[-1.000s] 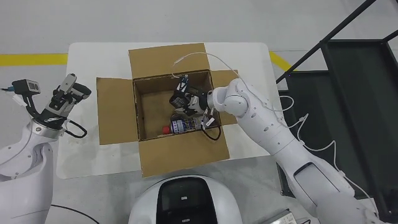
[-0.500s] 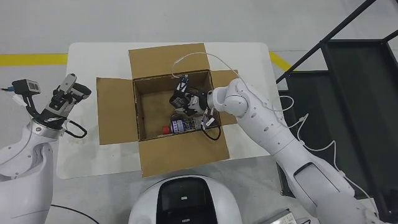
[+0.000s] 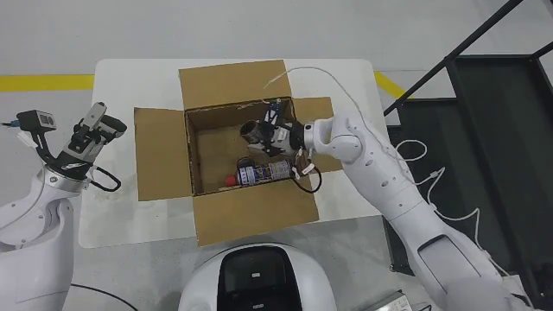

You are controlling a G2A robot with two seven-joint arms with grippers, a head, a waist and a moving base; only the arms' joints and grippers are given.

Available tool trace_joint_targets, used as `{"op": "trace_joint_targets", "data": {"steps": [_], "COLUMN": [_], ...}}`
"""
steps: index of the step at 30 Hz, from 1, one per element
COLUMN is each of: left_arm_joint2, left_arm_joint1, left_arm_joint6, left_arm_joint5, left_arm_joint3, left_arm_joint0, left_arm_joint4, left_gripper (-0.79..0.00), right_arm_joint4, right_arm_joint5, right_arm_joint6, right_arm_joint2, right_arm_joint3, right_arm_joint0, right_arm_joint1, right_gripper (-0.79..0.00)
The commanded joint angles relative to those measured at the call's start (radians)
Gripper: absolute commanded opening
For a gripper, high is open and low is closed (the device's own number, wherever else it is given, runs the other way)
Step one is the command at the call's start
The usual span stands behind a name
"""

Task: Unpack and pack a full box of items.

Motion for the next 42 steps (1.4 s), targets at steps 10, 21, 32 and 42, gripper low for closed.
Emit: {"op": "trace_joint_targets", "data": {"steps": [10, 21, 32, 42], "left_arm_joint2": [0.000, 0.000, 0.000, 0.000], "left_arm_joint1": [0.000, 0.000, 0.000, 0.000], "left_arm_joint6": [0.000, 0.000, 0.000, 0.000], "left_arm_joint5": [0.000, 0.000, 0.000, 0.000], "left_arm_joint3": [0.000, 0.000, 0.000, 0.000], "left_arm_joint0": [0.000, 0.000, 0.000, 0.000], "left_arm_joint4": [0.000, 0.000, 0.000, 0.000], "left_gripper": [0.000, 0.000, 0.000, 0.000], "right_arm_joint4": [-0.101, -0.106, -0.101, -0.093], "right_arm_joint5": [0.012, 0.019, 0.115, 0.126], "right_arm_joint6": [-0.429, -0.447, -0.453, -0.617], "right_arm_joint2": [0.487, 0.502, 0.498, 0.575], "right_arm_joint3": [-0.187, -0.186, -0.182, 0.038], "right_arm_joint0": [-0.434, -0.450, -0.453, -0.468], "right_arm_joint1": [0.088, 0.090, 0.087, 0.097], "right_gripper": [-0.785, -0.785, -0.785, -0.785]}}
